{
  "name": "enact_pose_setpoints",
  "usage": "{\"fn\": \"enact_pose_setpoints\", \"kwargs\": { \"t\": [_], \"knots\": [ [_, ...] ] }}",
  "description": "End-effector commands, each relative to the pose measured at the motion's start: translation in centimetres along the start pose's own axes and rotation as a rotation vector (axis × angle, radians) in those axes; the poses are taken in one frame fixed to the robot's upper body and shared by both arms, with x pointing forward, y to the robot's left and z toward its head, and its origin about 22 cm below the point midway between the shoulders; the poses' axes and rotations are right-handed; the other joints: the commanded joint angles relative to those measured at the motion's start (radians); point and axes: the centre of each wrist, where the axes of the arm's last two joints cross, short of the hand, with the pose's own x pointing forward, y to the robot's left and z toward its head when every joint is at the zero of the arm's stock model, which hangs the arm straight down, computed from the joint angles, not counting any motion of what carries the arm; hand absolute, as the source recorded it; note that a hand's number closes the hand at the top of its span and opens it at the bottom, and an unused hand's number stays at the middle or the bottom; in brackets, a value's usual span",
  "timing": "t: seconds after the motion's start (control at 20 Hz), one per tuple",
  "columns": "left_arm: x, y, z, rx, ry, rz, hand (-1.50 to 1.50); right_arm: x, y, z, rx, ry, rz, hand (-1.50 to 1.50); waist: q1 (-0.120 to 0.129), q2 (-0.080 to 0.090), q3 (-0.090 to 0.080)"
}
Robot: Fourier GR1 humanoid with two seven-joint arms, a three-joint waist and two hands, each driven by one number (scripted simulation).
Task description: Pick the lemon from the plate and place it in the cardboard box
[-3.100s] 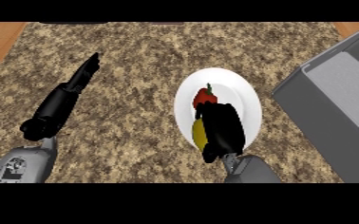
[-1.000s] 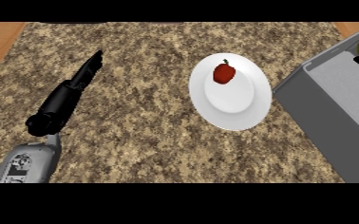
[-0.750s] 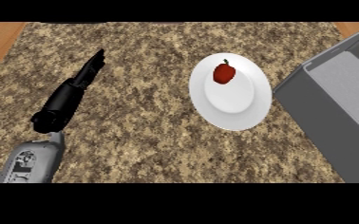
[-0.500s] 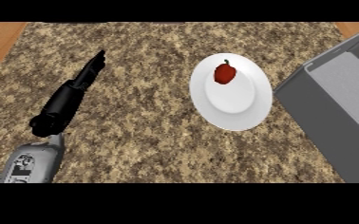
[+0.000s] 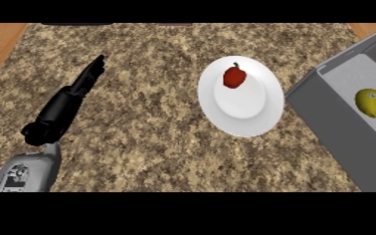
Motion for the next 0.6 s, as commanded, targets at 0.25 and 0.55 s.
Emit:
{"fn": "enact_pose_setpoints", "kwargs": {
  "t": [0.25, 0.55],
  "knots": [
    [0.2, 0.1, 0.4, 0.019, -0.001, -0.017, 0.00, -3.6, -1.5, 0.5, -0.342, -0.041, -0.741, -1.50, -0.003, -0.003, 0.000],
    [0.4, 1.0, -0.5, 0.000, -0.003, -0.009, 0.00, -8.0, -2.5, 2.8, -0.472, -0.002, -0.799, -1.50, 0.006, 0.007, 0.000]
  ]
}}
